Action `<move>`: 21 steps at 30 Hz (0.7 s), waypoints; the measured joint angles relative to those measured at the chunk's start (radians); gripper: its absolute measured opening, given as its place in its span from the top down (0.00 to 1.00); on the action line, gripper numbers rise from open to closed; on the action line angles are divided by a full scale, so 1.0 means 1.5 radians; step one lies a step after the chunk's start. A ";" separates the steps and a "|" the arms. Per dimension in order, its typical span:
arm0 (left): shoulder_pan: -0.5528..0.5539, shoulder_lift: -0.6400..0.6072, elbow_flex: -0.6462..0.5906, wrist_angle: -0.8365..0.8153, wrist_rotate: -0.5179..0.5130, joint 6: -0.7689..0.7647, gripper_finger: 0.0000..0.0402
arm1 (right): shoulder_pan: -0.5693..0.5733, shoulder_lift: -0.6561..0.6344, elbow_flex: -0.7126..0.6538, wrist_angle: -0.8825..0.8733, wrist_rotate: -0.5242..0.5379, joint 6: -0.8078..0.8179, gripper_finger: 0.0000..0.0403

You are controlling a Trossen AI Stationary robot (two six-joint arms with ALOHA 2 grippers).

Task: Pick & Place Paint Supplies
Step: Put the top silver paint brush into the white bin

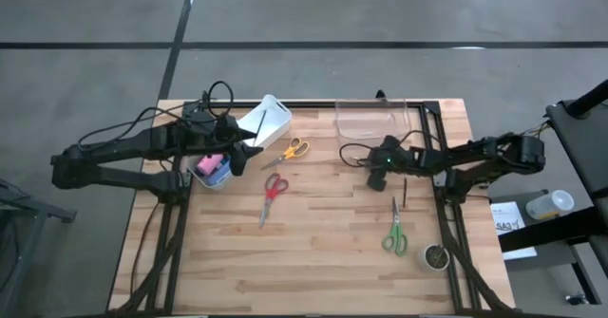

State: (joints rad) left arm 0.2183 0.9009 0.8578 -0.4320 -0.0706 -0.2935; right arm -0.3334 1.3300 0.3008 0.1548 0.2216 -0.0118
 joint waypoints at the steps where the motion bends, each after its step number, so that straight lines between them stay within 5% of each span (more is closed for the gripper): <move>1: 0.000 0.000 0.000 0.000 0.000 0.000 0.32 | -0.006 0.005 0.000 0.007 -0.007 0.003 0.63; 21: 0.000 0.000 0.000 0.000 0.000 0.000 0.32 | -0.038 0.039 -0.003 0.039 -0.138 0.012 0.63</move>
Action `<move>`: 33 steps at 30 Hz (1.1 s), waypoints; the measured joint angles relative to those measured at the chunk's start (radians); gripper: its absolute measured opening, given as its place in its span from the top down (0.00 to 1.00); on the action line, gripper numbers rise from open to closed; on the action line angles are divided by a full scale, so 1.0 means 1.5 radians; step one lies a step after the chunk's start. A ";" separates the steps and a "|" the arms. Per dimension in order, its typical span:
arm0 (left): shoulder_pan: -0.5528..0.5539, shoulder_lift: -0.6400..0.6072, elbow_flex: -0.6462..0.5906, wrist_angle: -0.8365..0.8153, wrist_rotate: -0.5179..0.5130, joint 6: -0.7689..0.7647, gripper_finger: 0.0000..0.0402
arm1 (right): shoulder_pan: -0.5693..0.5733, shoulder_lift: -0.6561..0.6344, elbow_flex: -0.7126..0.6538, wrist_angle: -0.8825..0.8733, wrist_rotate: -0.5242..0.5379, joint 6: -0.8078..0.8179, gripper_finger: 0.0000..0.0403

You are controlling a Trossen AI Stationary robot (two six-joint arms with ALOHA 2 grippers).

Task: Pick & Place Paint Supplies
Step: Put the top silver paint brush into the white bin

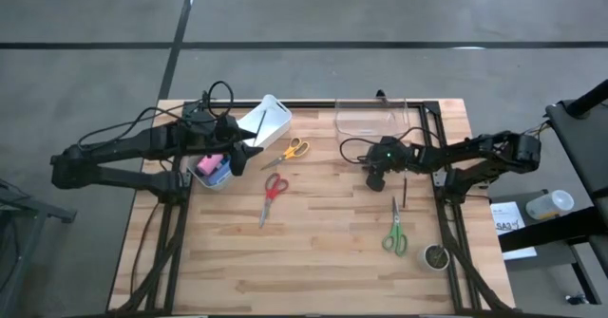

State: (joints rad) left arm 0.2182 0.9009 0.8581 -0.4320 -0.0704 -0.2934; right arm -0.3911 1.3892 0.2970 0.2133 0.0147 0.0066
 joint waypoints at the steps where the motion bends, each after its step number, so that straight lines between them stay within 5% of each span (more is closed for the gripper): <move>1: 0.000 0.000 0.000 0.000 0.000 0.000 0.32 | 0.001 -0.005 0.000 0.001 0.000 0.002 0.63; 11: 0.000 0.000 0.000 0.000 0.000 0.000 0.32 | 0.022 -0.043 -0.005 -0.006 -0.053 -0.057 0.63; 25: 0.000 0.000 0.000 0.000 0.000 0.000 0.32 | 0.067 -0.095 -0.006 -0.007 -0.012 -0.159 0.63; 33: 0.000 0.000 0.000 0.000 0.000 0.000 0.32 | 0.067 -0.155 -0.010 -0.149 -0.065 -0.183 0.63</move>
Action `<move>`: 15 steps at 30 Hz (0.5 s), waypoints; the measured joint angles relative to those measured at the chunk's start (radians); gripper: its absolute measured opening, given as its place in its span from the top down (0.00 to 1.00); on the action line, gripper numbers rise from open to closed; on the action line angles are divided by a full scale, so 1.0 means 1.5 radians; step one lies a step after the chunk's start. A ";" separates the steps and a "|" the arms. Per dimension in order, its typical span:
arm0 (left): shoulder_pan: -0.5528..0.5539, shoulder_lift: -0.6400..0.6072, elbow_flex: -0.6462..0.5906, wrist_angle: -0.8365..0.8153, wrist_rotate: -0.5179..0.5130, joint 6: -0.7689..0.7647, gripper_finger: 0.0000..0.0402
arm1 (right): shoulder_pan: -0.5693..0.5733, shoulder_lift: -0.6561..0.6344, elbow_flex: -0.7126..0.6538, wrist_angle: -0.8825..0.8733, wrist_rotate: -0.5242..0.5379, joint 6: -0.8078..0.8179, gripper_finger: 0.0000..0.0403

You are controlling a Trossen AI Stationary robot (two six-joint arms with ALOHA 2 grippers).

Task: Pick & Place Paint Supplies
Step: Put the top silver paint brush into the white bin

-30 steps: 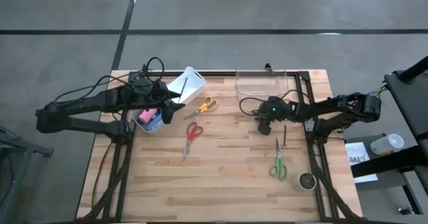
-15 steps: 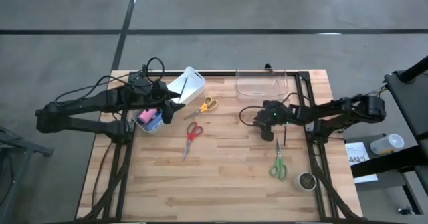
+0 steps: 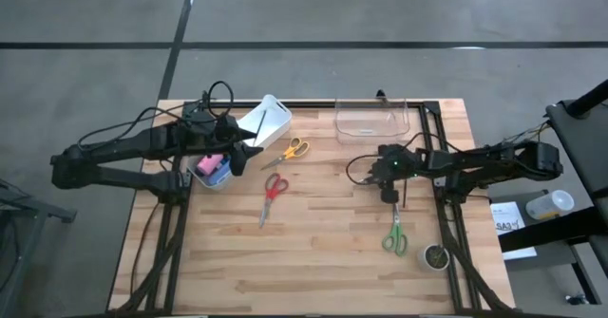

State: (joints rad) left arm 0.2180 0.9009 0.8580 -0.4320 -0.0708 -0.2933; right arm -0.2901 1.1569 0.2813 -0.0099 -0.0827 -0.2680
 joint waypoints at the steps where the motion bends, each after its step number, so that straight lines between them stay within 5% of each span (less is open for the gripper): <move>1: 0.000 0.000 0.000 0.000 0.000 0.000 0.32 | 0.000 -0.008 -0.002 -0.012 0.000 -0.003 0.63; 15: 0.000 0.000 0.000 0.000 0.000 0.000 0.32 | -0.005 -0.002 -0.042 0.051 0.015 -0.053 0.63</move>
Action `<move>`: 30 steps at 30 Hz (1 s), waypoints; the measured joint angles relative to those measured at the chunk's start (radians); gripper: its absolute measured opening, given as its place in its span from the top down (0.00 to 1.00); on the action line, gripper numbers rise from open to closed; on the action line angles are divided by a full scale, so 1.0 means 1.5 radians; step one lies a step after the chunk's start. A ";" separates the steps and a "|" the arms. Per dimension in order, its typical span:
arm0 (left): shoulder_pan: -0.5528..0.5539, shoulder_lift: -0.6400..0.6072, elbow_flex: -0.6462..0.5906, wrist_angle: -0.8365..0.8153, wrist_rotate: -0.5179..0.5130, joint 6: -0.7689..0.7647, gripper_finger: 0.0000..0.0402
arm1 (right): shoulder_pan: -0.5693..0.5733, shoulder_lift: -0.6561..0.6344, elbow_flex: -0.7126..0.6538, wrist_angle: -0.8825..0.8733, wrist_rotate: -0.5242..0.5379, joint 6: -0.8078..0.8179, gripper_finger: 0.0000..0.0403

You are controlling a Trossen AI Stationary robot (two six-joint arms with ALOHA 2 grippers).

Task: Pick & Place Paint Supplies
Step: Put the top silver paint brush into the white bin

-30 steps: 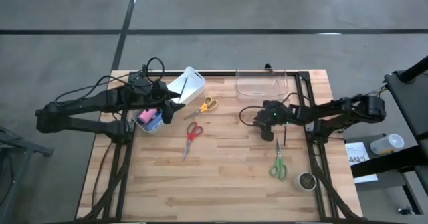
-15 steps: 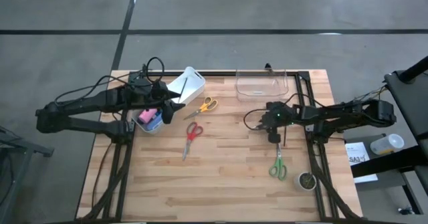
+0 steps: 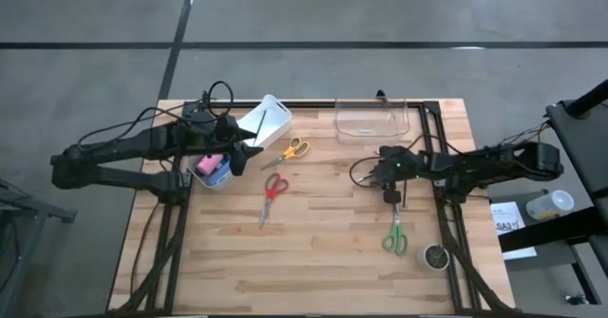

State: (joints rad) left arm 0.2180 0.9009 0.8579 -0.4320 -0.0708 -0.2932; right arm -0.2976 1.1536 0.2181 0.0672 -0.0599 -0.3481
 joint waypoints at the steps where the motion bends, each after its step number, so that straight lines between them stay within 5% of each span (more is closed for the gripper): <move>1: 0.000 0.000 0.000 0.000 0.000 0.000 0.32 | -0.002 0.005 0.001 0.000 0.000 0.000 0.63; 30: 0.000 0.000 0.000 0.000 0.000 0.000 0.32 | -0.004 0.136 0.059 -0.003 -0.014 0.005 0.63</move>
State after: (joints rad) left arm 0.2183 0.9009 0.8577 -0.4320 -0.0707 -0.2932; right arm -0.3031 1.3571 0.3061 0.0625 -0.0808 -0.3399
